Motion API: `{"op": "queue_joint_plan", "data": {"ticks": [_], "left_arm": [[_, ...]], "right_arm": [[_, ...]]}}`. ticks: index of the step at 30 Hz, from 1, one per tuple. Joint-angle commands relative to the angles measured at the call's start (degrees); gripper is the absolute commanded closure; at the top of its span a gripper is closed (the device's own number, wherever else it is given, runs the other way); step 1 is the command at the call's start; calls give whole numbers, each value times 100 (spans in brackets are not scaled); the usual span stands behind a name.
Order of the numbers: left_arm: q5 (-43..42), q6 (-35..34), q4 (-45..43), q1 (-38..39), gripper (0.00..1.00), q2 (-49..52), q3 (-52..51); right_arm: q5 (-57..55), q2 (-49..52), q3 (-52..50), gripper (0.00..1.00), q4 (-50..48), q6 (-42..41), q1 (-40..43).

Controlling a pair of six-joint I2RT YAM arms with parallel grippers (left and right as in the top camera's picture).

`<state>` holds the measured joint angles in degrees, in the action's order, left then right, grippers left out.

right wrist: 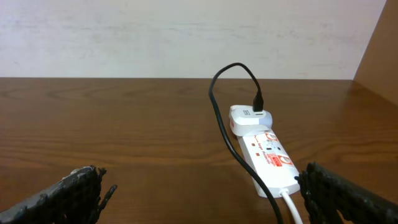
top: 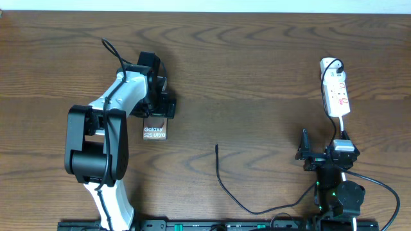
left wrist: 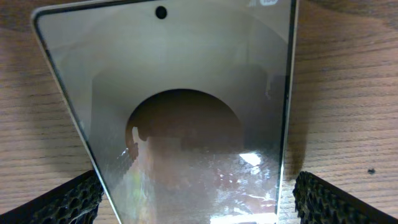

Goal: Plug charger to phone and switch on socket

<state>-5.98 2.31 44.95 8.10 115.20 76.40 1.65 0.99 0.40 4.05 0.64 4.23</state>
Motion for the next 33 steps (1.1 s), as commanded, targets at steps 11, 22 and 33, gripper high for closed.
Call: {"op": "queue_joint_plan", "data": {"ticks": [11,22,33], "left_arm": [[109,-66,-140,-2,2,66,-291],[61,-66,-225,-2,2,66,-424],[-4,-94,-227,-2,2,66,-531]], "right_arm": [[-22,-33,-9,1,24,4,-52],[-22,-31,-9,1,24,4,-52],[-22,-28,-9,1,24,4,-52]]}}
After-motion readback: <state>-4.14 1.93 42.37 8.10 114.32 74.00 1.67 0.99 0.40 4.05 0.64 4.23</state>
